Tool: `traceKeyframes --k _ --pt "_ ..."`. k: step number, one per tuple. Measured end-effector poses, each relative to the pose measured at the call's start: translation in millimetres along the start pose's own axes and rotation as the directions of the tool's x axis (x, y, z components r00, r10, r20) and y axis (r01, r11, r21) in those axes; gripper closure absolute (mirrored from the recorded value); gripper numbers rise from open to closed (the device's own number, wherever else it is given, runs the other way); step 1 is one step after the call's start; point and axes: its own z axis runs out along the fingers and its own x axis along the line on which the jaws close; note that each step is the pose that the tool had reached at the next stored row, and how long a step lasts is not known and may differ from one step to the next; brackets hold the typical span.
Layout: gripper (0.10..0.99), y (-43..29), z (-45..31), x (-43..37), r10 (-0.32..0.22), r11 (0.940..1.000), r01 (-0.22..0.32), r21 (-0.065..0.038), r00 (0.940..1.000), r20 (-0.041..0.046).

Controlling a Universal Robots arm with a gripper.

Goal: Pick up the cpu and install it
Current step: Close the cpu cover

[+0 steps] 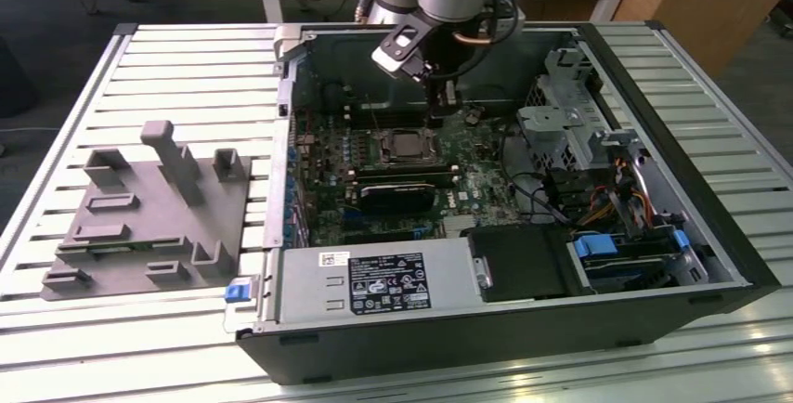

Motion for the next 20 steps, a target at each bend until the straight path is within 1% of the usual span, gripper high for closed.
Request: traceKeyframes --k 3,7,10,12,16,20 --pt "0.98 -8.1 1.4 0.2 0.0 1.0 0.0 0.0 1.0 0.0001" --pt "0.98 -12.5 2.6 -2.1 -0.001 1.0 0.001 0.0 1.0 0.0" --pt "0.98 -17.6 4.9 -6.4 -0.001 1.0 0.001 0.0 1.0 -0.0011" --pt "0.98 -22.4 6.0 -8.0 -0.001 1.0 0.001 0.0 1.0 -0.0025" --pt "0.98 -33.1 8.3 -8.1 -0.001 1.0 0.001 0.0 1.0 -0.0027" --pt "0.98 -38.8 11.6 -7.7 -0.001 1.0 0.001 0.0 1.0 -0.0026"
